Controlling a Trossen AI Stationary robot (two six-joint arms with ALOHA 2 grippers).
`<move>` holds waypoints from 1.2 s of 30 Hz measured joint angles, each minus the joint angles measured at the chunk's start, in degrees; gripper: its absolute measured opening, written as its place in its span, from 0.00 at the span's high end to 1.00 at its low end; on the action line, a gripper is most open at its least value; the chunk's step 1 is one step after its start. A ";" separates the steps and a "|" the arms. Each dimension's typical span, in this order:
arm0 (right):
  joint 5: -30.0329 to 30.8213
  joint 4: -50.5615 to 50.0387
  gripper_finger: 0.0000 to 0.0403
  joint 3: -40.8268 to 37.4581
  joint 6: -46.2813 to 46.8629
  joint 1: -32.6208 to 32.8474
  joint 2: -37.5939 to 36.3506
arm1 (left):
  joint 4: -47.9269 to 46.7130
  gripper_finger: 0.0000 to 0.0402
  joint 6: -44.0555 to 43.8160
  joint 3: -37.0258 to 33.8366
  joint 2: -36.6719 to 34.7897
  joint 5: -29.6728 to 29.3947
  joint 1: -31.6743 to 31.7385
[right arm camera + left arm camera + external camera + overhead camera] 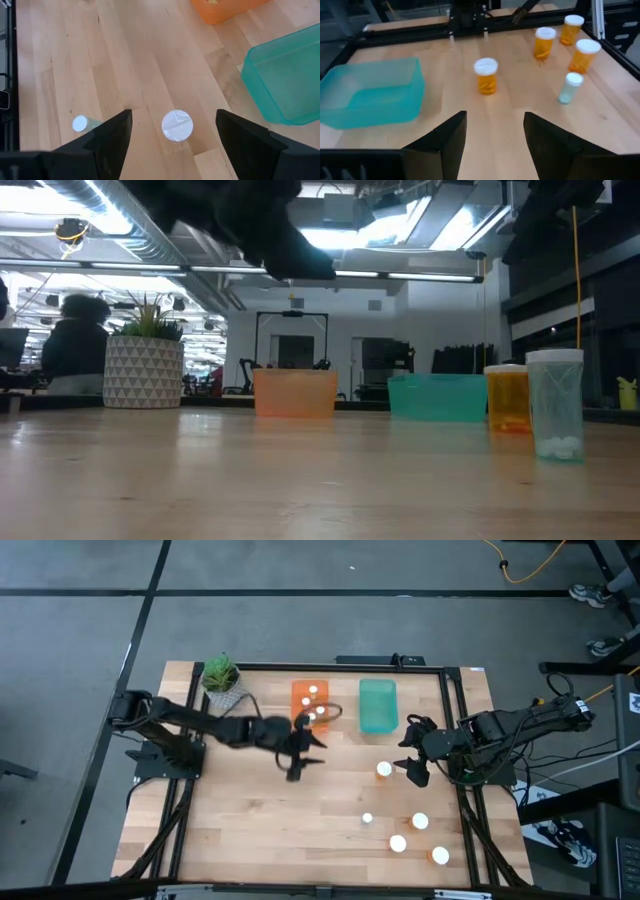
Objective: Pick and place medicine bottles into bin by pill shape (circle, oval)
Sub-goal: Put the small blue pill bottle into the orange bin
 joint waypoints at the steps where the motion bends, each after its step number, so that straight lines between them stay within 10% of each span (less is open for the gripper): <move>1: 0.00 0.01 0.28 0.00 -0.01 0.00 -0.01 | 0.43 0.53 -0.77 0.02 0.38 -2.51 -2.02; 13: -0.02 0.02 0.28 0.01 0.21 0.00 -0.04 | 3.85 0.53 -12.37 4.33 11.58 -10.11 -12.19; 28: -7.99 -2.07 0.28 1.64 5.36 -0.02 -0.28 | -4.09 0.53 -12.41 27.50 33.49 -1.88 -14.35; 36: 0.83 -10.31 0.28 13.88 0.15 0.02 -0.35 | -10.12 0.53 -12.63 36.80 40.06 -5.65 -17.20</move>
